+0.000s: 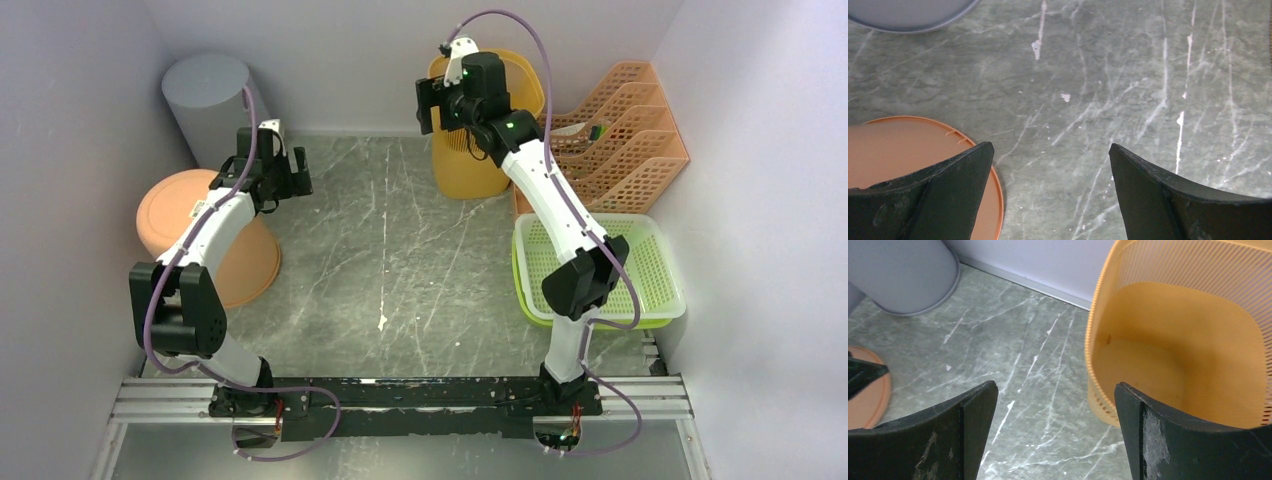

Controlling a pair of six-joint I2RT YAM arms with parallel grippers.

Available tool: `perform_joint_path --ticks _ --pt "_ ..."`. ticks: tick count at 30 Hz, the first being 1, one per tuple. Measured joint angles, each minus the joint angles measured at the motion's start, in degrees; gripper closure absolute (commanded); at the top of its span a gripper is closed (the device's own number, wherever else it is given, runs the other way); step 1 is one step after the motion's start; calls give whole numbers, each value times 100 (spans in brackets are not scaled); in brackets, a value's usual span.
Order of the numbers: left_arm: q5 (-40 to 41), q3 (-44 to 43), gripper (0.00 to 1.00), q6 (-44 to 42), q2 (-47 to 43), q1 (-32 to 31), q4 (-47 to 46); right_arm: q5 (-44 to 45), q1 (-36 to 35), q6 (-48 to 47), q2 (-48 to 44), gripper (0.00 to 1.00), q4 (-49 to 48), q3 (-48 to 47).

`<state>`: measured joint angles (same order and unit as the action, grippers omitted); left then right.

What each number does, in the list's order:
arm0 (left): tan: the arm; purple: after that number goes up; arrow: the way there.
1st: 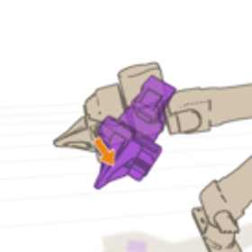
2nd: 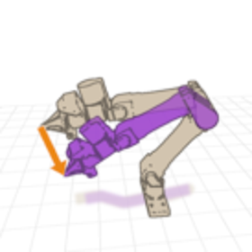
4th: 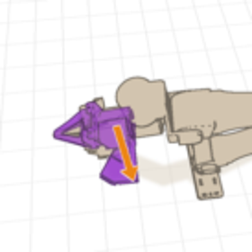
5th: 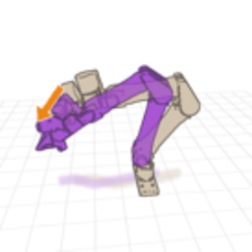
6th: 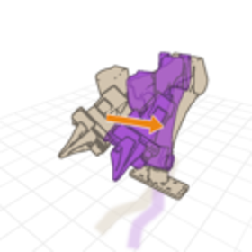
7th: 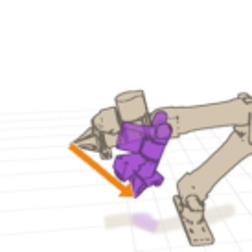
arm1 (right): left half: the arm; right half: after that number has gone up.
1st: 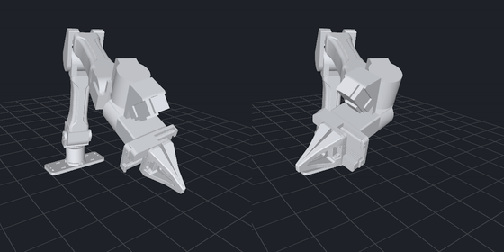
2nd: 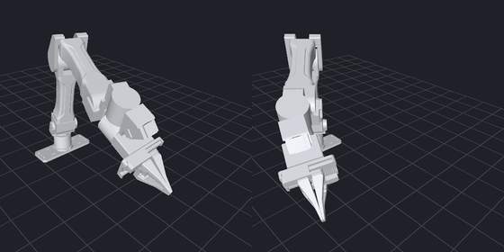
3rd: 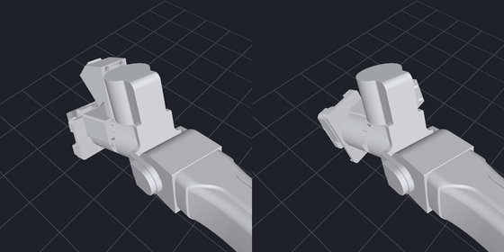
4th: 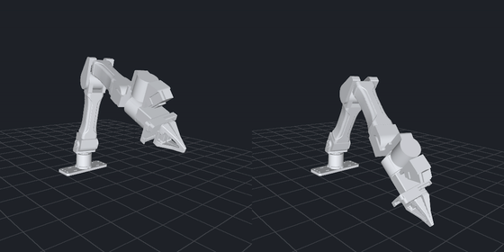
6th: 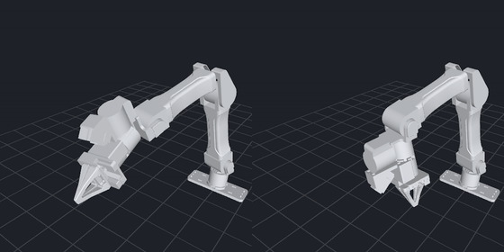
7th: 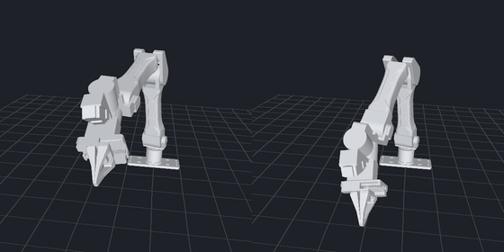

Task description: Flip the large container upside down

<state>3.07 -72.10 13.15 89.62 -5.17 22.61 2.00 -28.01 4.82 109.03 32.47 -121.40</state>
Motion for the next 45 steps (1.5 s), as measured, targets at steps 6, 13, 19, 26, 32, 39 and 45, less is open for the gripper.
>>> perform_joint_path --ticks 6,13,19,26,32,39,45 --pt "195 28 1 -90 0 140 24 -31 251 -203 177 13 26 -107" --pt "-24 -105 1 -107 -7 160 131 -306 409 -385 612 23 127 -127" --pt "-636 -844 1 -223 -72 157 234 -525 481 -518 748 76 -7 -140" --pt "-848 -1351 1 -297 -531 157 295 -831 437 -643 780 100 -125 -149" --pt "-863 -1425 1 -313 -745 157 334 -1384 501 -431 774 100 -105 -118" --pt "-866 -1554 1 -306 -758 157 476 -2688 656 1012 101 100 -1425 1032" --pt "-866 -1681 1 -306 -986 157 509 -3364 492 2868 -461 100 -3366 2061"
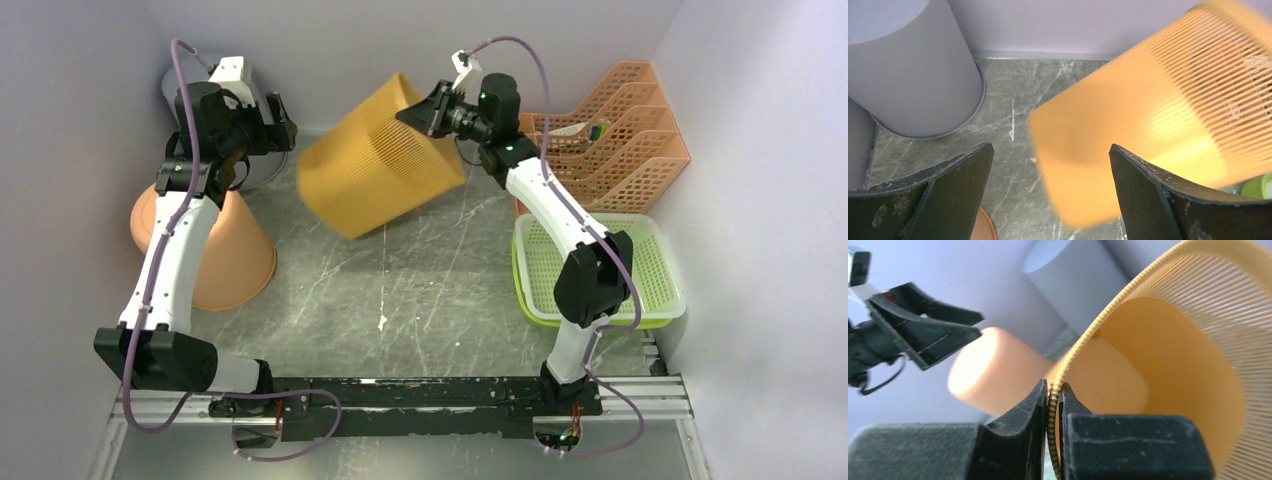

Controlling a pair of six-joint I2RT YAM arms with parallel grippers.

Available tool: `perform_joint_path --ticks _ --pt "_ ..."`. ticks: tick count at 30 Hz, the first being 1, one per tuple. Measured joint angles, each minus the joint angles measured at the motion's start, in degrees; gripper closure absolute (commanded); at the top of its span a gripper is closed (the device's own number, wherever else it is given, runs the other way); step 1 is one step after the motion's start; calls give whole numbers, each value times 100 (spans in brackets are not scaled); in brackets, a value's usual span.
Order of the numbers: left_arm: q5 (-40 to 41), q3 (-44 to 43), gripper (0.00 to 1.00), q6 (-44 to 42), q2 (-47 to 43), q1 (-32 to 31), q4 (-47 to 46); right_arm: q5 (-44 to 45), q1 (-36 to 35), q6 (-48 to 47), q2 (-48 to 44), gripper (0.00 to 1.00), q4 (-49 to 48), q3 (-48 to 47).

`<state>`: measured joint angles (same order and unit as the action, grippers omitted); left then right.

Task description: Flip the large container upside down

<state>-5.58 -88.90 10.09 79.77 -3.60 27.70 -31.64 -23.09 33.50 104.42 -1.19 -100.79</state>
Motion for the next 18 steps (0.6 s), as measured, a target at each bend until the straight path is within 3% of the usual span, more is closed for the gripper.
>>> perform_joint_path --ticks 5,10,18 --pt "4 -37 1 -2 -262 0 17 -278 -549 1130 59 100 -745 404" --pt "4 -68 1 -2 -350 0 20 -144 -1104 1410 72 100 -1268 800" --pt "-2 -57 1 0 -380 0 22 136 -1043 1779 -44 100 -2465 2389"
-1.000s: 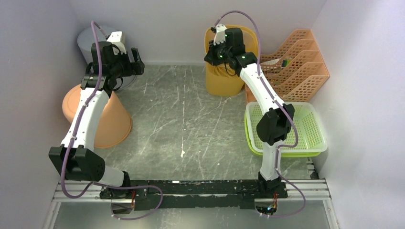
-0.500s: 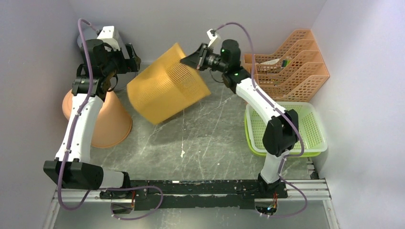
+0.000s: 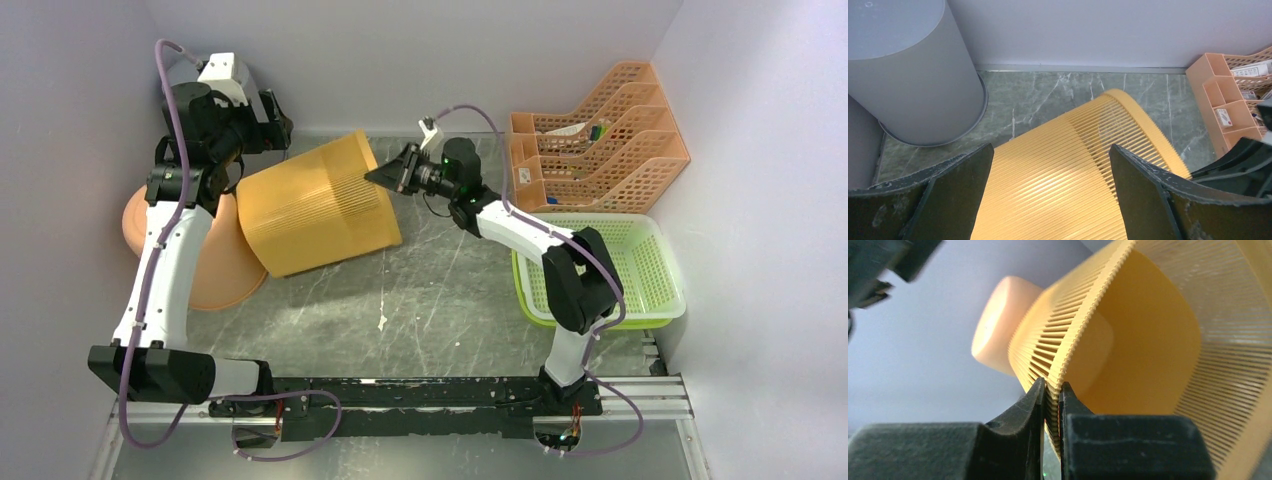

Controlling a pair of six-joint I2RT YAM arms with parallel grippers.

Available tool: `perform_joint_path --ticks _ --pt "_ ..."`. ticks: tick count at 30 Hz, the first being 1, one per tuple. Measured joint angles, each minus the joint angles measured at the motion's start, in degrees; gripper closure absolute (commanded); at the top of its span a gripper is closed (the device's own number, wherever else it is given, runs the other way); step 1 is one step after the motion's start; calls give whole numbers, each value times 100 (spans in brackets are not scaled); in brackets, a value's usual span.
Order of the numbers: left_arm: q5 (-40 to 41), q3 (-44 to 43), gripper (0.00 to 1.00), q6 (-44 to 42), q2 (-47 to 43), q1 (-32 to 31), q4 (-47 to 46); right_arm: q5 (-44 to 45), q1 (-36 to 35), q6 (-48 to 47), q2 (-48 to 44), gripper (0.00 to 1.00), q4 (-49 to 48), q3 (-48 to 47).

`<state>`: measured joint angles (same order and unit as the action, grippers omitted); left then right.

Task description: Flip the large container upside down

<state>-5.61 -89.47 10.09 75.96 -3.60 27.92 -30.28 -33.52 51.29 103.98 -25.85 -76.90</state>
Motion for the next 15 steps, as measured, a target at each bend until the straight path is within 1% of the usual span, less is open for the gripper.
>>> perform_joint_path --ticks 3,5,9,11,14,15 --pt "-4 39 1 2 -33 0 -4 48 13 37 -26 100 -101 529" --pt "-20 83 1 4 -46 0 -11 11 13 0 -105 95 -127 767" --pt "-46 155 1 39 -50 0 -11 20 9 -223 -389 90 -63 975" --pt "-63 181 1 46 -50 0 -13 15 68 -256 -505 92 -63 1163" --pt "-70 210 1 46 -50 0 -11 -122 205 -236 -608 99 -262 1486" --pt "-72 219 1 46 -52 0 -13 -195 249 -203 -614 100 -393 1576"
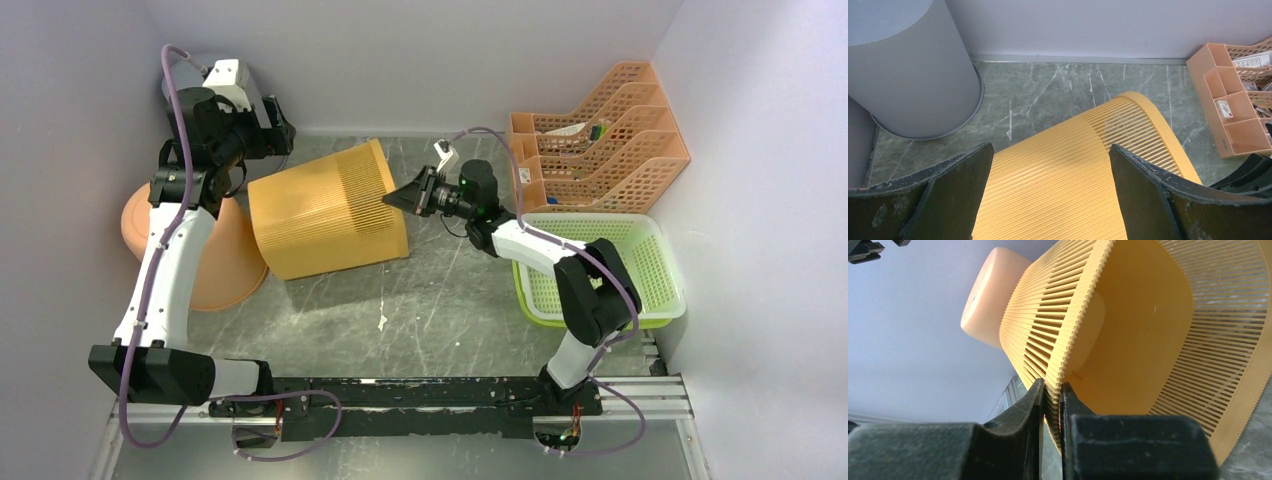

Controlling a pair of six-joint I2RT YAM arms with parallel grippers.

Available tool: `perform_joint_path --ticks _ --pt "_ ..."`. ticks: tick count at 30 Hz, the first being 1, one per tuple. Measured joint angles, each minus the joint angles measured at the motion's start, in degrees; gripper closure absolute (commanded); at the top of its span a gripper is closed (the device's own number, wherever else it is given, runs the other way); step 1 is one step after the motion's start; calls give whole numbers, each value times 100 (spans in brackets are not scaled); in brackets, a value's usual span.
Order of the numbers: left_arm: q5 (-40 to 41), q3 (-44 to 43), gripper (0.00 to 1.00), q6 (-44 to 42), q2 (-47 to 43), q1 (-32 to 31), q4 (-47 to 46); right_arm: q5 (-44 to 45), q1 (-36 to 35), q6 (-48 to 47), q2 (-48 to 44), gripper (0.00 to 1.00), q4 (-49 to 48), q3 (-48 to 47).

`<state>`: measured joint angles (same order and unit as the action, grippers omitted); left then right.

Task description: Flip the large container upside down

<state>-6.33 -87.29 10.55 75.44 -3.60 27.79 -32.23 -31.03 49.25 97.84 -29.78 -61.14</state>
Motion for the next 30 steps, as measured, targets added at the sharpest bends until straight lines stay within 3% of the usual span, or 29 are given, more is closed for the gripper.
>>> perform_joint_path --ticks 8,17,30 --pt "0 4 1 -2 0 0 4 -774 564 874 111 100 -1779 828" --pt "9 -46 1 -9 28 -9 50 -1259 1080 3692 1725 100 -5515 739" --pt "59 -479 1 -66 142 -26 122 -702 839 5163 3248 100 -5657 -1729"
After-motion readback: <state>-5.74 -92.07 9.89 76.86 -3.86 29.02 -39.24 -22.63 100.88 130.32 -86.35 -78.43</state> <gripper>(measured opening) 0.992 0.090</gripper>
